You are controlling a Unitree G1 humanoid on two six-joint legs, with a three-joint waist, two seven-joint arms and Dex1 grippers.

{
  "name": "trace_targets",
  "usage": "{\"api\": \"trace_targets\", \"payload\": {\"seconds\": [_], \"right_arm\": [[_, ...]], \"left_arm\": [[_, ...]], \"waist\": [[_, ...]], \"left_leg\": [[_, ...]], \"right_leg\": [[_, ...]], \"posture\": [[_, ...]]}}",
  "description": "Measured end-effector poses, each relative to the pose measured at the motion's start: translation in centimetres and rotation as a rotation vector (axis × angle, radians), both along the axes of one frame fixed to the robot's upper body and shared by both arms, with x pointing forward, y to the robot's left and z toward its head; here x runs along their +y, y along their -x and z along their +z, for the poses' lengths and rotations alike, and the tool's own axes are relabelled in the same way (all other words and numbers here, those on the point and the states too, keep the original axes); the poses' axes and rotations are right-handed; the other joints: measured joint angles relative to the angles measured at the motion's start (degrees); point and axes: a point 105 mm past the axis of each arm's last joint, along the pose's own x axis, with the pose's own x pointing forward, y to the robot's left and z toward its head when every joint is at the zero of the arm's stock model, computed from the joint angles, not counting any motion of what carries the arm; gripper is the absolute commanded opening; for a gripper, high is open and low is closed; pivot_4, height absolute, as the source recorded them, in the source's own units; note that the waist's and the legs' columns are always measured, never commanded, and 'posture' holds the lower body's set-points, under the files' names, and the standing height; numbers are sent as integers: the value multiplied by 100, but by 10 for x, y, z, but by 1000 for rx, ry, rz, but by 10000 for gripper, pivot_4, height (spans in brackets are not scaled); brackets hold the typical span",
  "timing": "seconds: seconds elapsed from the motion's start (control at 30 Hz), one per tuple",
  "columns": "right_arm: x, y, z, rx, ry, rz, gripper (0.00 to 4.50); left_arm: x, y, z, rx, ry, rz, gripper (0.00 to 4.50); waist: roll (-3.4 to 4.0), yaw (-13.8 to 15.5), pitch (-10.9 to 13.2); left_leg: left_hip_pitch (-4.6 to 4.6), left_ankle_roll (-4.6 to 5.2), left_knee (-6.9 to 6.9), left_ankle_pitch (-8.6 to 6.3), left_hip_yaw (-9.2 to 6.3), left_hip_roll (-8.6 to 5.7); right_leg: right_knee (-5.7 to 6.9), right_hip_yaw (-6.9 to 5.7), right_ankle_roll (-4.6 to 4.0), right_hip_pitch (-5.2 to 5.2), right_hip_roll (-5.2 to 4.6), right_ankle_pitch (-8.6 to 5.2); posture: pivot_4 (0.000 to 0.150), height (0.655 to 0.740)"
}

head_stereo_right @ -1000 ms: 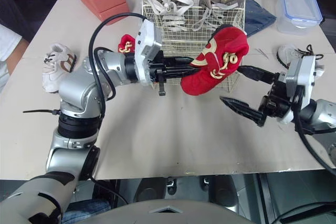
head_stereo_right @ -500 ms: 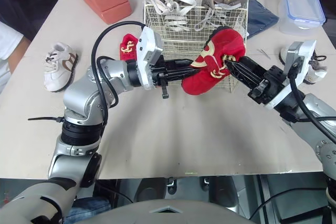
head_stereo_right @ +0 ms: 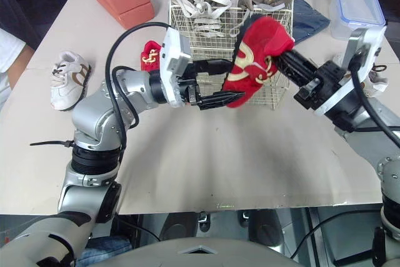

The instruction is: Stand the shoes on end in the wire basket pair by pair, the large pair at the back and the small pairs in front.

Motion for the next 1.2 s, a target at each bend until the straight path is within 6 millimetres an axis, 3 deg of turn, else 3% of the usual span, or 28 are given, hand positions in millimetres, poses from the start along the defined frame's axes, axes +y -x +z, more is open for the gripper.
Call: {"api": "trace_targets", "payload": {"seconds": [0.23, 0.37, 0.53, 0.73, 0.9, 1.17, 1.2], "right_arm": [[-2, -10, 39, -98, -120, -76, 0], [-16, -32, 48, -107, -140, -233, 0], [-32, -55, 34, -51, -113, -391, 0], [-23, -70, 7, 6, 26, -469, 0], [-18, -76, -28, 148, 122, -496, 0], [-18, -75, -32, 182, 151, -517, 0], [-19, -75, -32, 182, 155, -517, 3132]], "left_arm": [[24, 2, 16, -46, 3, 83, 44475], [37, -3, 22, -57, 5, 154, 44475], [42, -2, 30, -77, 20, 206, 44475], [41, 1, 33, -101, 28, 224, 44475], [43, 1, 29, -87, 26, 233, 44475], [43, 1, 28, -83, 31, 238, 44475], [44, 1, 28, -85, 29, 241, 44818]], "waist": [[0, -1, 0], [0, 12, 0], [0, 0, 0], [0, -8, 0], [0, -2, 0], [0, 2, -1], [0, 1, -1]], "left_leg": [[0, -5, -2, 3, 2, 0], [-2, -9, -2, 6, 1, -2], [-3, -22, -16, 13, 4, -1], [1, -24, -39, 15, 7, -1], [-3, -24, -45, 15, 6, 1], [-4, -24, -58, 14, 3, -4], [-4, -24, -59, 14, 3, -4]], "right_leg": [[-2, 3, 1, -2, -2, 0], [-4, 0, 0, -1, -5, 1], [-13, 4, -2, -4, -7, 3], [-27, 5, -16, -5, -5, 11], [-42, 2, -18, -4, -6, 14], [-62, -2, -18, -1, -4, 15], [-63, -2, -18, -1, -4, 15]], "posture": [[1500, 6860], [1500, 6860], [1500, 6860], [1500, 6860], [1500, 6860], [1500, 6860], [1500, 6860]]}}
